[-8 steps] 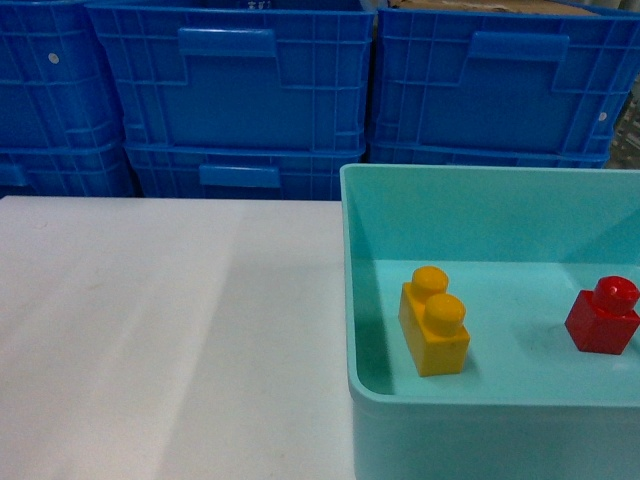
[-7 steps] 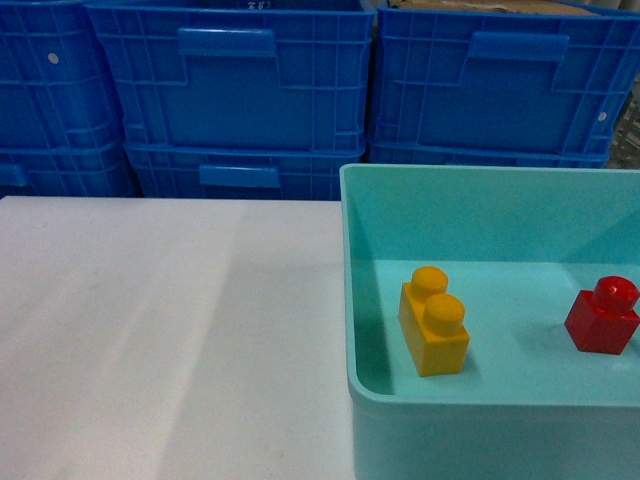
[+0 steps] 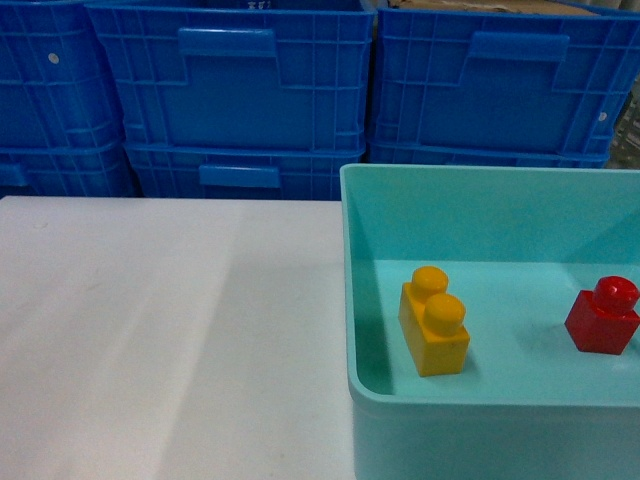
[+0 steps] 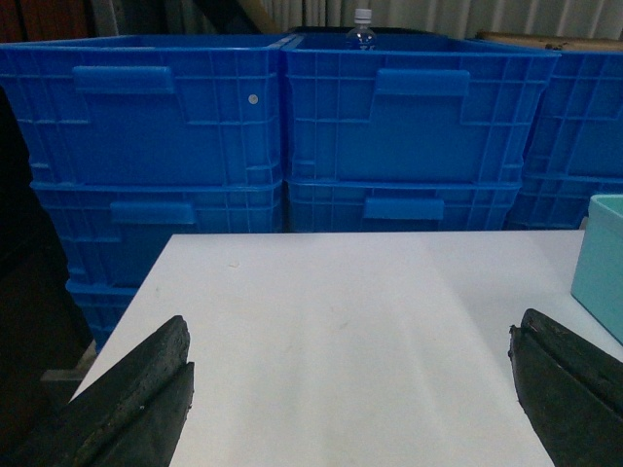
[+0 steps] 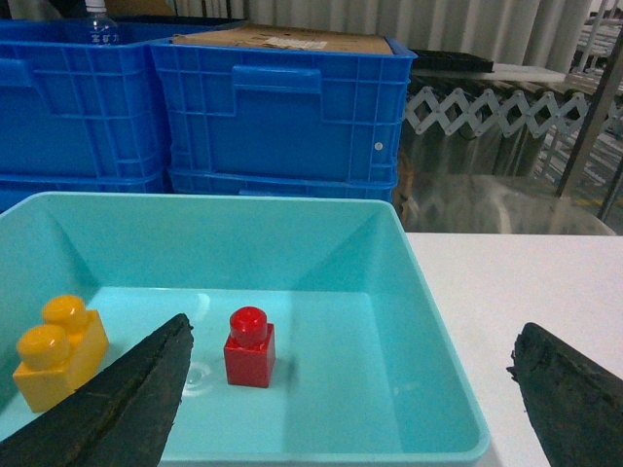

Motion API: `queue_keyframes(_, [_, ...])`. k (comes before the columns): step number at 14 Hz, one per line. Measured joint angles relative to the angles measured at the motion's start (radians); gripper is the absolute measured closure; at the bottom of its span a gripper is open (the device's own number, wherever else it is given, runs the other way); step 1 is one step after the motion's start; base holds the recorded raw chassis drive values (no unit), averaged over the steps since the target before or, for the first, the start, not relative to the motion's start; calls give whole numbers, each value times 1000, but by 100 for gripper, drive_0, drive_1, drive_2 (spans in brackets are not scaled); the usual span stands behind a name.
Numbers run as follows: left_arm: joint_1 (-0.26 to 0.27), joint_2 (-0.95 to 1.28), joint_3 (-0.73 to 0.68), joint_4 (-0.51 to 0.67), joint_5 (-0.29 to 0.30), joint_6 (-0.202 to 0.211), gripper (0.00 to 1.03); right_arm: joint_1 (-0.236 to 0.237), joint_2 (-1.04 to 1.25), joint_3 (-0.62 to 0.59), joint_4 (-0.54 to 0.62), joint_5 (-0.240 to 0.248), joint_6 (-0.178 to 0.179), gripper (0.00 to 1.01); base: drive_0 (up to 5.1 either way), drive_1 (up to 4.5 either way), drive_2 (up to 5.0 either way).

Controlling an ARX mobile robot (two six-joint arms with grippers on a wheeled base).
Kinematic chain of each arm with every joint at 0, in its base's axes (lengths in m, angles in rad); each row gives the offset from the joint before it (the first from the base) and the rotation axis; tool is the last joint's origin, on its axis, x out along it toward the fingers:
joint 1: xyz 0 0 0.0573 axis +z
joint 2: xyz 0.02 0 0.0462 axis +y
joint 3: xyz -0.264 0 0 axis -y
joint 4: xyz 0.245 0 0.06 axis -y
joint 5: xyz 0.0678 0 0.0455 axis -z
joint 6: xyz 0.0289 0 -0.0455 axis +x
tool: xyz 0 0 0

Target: Pick red block from blue box to shelf

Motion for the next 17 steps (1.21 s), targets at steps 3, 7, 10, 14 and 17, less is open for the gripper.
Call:
queue_keyframes(3, [0,0,0,0,0,0,5,0,0,0,0,0,0,3,0,0,0])
queue_keyframes(7, [0,0,0,0,0,0,5,0,0,0,0,0,0,3,0,0,0])
queue_keyframes(10, [0,0,0,0,0,0,5,0,0,0,0,0,0,3,0,0,0])
queue_keyframes(14, [0,0,0,0,0,0,5,11,-1,0,4,15,-2,3,0,0,0])
queue_keyframes(17, [0,0,0,0,0,0,5,215,79,11,92,186,-53,3,0,0,0])
